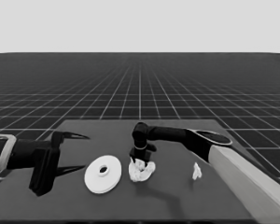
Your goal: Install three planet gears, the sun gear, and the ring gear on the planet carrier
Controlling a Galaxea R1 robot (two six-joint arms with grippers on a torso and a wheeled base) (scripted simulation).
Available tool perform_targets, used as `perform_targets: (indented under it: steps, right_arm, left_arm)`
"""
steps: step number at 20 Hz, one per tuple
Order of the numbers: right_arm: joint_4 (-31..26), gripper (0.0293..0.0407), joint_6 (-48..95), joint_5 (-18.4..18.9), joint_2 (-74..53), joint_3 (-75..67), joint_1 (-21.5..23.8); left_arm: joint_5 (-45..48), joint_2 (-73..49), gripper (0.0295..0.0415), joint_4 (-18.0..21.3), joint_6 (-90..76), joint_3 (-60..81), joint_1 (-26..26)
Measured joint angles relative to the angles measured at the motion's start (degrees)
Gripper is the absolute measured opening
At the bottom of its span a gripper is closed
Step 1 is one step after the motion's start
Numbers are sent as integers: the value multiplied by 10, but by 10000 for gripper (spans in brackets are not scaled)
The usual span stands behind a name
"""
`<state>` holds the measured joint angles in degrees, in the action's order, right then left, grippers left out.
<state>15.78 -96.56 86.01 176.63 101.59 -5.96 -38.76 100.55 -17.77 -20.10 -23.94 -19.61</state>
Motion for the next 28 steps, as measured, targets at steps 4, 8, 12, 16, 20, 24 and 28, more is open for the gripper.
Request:
perform_targets:
  steps: [4, 8, 12, 16, 20, 24, 28]
  right_arm:
    - [0, 309, -24, 0, -1, 0, -2]
    - [0, 309, -48, 0, -1, 0, -2]
    - [0, 309, -72, 0, -1, 0, -2]
    - [0, 309, -96, 0, -1, 0, -2]
    - [0, 309, -120, 0, -1, 0, -2]
    - [0, 309, -144, 0, -1, 0, -2]
    - [0, 309, -168, 0, -1, 0, -2]
  left_arm:
    - [0, 0, 385, 0, 0, 0, 0]
    - [0, 0, 385, 0, 0, 0, 0]
    - [0, 0, 385, 0, 0, 0, 0]
    - [0, 0, 385, 0, 0, 0, 0]
    - [0, 0, 385, 0, 0, 0, 0]
    - [0, 0, 385, 0, 0, 0, 0]
    - [0, 0, 385, 0, 0, 0, 0]
